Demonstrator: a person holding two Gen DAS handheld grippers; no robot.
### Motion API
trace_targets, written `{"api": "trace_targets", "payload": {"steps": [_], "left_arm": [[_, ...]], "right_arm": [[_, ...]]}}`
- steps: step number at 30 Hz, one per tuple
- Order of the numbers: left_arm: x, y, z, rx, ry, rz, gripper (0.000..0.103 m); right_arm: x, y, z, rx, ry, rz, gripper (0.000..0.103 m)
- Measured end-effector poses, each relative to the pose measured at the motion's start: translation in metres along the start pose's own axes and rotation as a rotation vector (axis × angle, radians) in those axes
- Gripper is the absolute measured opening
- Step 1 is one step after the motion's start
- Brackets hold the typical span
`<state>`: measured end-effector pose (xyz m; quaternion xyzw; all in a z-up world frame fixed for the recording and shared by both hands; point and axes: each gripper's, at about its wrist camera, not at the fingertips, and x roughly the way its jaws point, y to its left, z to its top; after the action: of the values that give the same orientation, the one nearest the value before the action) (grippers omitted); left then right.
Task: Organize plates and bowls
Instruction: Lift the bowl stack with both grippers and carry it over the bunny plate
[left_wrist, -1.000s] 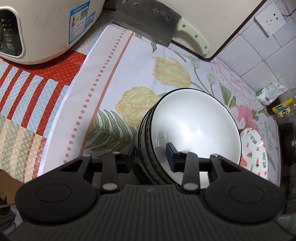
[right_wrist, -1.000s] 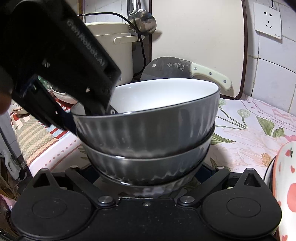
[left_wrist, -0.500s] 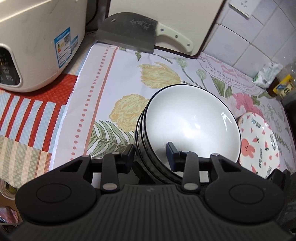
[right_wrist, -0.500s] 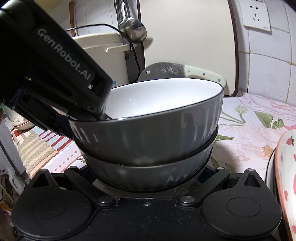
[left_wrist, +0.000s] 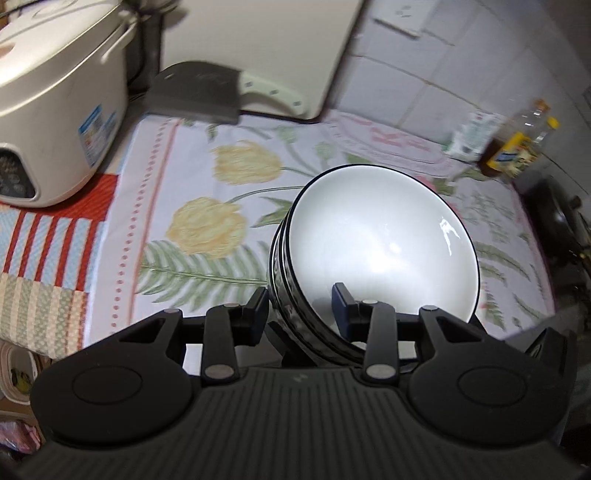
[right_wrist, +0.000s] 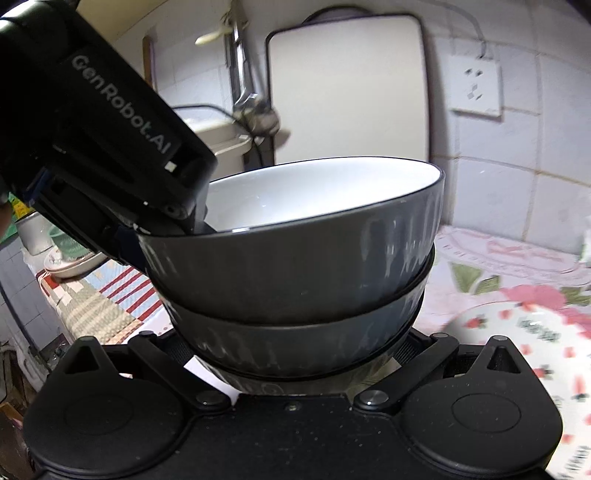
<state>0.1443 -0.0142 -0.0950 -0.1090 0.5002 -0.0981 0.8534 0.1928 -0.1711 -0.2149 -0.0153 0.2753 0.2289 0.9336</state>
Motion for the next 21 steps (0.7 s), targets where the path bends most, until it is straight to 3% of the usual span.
{"api": "trace_targets", "payload": {"steps": [10, 21], "left_arm": [[0.009, -0.069, 0.007, 0.109, 0.031, -0.108, 0.035], [0.063, -0.108, 0.012, 0.152, 0.104, -0.153, 0.035]], "right_arm": [[-0.051, -0.044, 0.001, 0.01, -0.021, -0.136, 0.103], [-0.057, -0.091, -0.021, 0.031, 0.029, -0.225, 0.103]]}}
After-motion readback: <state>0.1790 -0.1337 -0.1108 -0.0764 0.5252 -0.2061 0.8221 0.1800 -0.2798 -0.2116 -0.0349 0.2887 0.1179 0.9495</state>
